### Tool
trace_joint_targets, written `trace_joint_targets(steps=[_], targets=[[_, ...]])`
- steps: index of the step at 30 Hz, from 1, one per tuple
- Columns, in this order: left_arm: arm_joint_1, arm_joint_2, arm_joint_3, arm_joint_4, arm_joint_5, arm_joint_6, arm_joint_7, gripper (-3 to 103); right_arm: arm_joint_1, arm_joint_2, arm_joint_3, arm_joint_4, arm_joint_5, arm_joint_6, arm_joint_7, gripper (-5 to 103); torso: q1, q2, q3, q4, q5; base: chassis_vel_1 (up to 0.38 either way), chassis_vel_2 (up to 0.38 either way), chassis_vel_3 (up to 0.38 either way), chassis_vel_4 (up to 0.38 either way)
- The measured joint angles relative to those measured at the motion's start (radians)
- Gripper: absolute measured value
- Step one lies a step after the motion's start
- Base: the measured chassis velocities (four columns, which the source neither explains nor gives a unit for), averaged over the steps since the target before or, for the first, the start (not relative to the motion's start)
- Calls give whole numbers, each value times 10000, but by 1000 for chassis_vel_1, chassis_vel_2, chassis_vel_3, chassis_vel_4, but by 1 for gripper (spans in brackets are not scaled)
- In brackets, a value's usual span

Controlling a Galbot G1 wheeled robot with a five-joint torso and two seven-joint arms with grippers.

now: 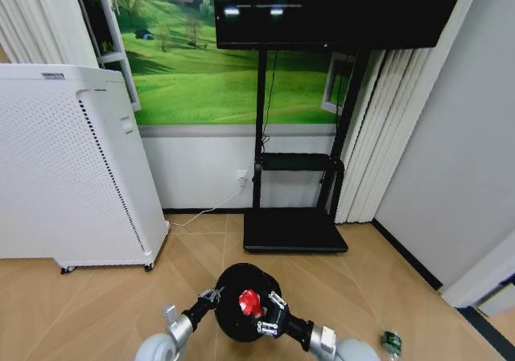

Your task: Pick up the trash bin and place the garbage on the floor into it.

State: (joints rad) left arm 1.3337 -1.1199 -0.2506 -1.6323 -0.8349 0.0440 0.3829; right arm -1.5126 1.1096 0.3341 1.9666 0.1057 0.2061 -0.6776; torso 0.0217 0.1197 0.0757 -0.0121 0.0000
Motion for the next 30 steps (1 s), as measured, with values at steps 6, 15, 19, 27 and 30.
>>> trace_joint_targets(steps=[6, 15, 19, 27, 30], targets=[[9, -67, 39, 40, -450, 17, -359, 4, -29, 22, 43, 47, 83, 110, -25, 99, 0, 0, 0, 1, 0, 0, 0, 0, 0], [-100, -224, -514, 112, -1658, -108, -1553, 4, 159, 459, 1234, -341, 1128, 325, 1264, 100, 0, 0, 0, 3, 0, 0, 0, 0, 0], [-185, -255, -727, 41, -2102, -257, -2279, 4, 165, 893, 2222, -707, 1390, 296, 1749, 100, 1, 0, 0, 2, 1, 0, 0, 0, 0], [-313, -244, -1106, -351, -2004, 110, -3539, 4, -33, 906, 3250, -1529, 1162, -37, 2785, 100, 0, 0, 0, 1, -1, 0, 0, 0, 0], [-279, -150, -1271, -1026, -2132, 895, -4593, 4, -35, 1011, 3393, -1783, 1127, -718, 3834, 100, 0, 0, 0, -1, 0, 0, 0, 0, 0]])
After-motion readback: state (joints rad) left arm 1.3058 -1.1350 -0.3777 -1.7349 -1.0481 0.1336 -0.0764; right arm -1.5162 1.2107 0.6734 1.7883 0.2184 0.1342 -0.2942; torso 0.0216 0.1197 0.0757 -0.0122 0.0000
